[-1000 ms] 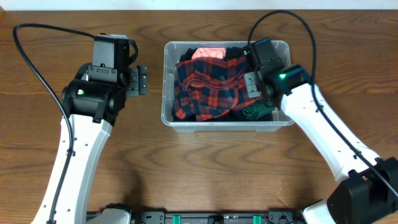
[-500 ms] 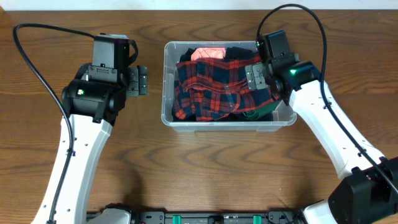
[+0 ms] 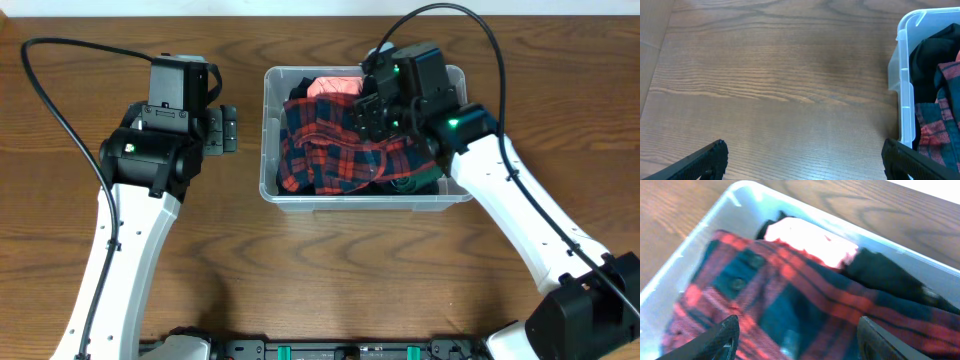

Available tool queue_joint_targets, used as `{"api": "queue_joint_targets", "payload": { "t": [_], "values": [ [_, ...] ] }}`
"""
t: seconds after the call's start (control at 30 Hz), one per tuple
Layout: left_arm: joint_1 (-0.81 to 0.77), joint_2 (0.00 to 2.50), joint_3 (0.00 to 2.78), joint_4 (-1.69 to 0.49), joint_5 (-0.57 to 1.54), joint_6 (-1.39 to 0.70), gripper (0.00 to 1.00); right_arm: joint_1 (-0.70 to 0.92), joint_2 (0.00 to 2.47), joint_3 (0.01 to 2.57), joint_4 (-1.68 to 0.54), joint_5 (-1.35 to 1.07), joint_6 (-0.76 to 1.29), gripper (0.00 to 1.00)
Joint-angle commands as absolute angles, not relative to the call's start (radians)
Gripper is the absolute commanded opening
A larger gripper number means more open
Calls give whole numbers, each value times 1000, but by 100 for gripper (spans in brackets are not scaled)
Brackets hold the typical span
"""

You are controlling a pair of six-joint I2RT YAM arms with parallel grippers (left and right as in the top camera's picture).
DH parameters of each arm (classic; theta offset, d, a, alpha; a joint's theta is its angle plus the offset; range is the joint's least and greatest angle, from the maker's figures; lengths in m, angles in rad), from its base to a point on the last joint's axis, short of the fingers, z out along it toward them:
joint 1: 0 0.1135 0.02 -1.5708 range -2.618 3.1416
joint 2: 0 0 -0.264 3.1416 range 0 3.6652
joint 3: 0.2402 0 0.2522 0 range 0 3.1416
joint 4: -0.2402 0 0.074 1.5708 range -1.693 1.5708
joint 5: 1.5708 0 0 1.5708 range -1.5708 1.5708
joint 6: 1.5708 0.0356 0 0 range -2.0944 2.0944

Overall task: Pack container
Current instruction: 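Press and tuck the plaid shirt down into the bin with right gripper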

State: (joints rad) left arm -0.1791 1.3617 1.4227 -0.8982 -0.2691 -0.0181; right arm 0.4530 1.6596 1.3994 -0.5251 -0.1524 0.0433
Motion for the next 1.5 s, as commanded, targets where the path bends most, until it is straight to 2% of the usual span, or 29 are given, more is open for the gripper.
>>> {"api": "queue_joint_targets", "payload": {
  "t": [0.0, 0.23, 0.47, 0.7, 0.93, 1.13, 1.33, 1.47],
  "values": [
    [-175, 1359, 1438, -901, -282, -9, 98, 484, 1703, 1411, -521, -204, 35, 72],
    [-175, 1359, 1438, -901, -282, -9, 98, 558, 1842, 1411, -519, -235, -60, 70],
    [-175, 1359, 1438, -901, -282, -9, 98, 562, 1979, 1412, -536, -149, -60, 69],
    [-175, 1359, 1438, -901, -282, -9, 98, 511, 1885, 1468, -547, -140, -61, 70],
    [-175, 1359, 1438, -901, -282, -9, 98, 439, 1711, 1485, -562, -10, -61, 77],
    [-175, 1359, 1438, -901, -282, -9, 98, 369, 1710, 1483, -620, 37, -61, 79],
    [-175, 1359, 1438, -901, -282, -9, 98, 327, 1819, 1482, -668, 27, -57, 76],
    [-175, 1359, 1438, -901, -282, -9, 98, 331, 1914, 1482, -718, 25, -57, 70]
  ]
}}
